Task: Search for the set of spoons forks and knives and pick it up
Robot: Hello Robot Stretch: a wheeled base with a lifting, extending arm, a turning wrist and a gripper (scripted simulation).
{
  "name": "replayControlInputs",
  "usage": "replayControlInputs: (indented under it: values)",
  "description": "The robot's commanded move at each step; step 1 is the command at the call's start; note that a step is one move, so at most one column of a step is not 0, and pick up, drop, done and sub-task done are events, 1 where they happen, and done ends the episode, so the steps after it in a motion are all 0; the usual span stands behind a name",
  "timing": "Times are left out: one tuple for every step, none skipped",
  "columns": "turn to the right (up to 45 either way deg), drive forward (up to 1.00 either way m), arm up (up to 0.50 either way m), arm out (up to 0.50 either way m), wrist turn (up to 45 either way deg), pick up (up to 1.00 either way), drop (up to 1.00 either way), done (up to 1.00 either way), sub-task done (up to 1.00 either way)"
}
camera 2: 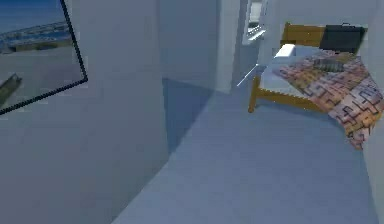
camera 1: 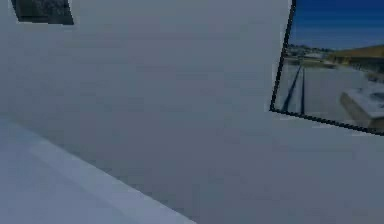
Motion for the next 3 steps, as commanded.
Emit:
replayControlInputs:
  values:
    - [-33.0, 0.0, 0.0, 0.0, 0.0, 0.0, 0.0, 0.0, 0.0]
    - [0.0, 0.3, 0.0, 0.0, 0.0, 0.0, 0.0, 0.0, 0.0]
    - [-24.0, 0.0, 0.0, 0.0, 0.0, 0.0, 0.0, 0.0, 0.0]
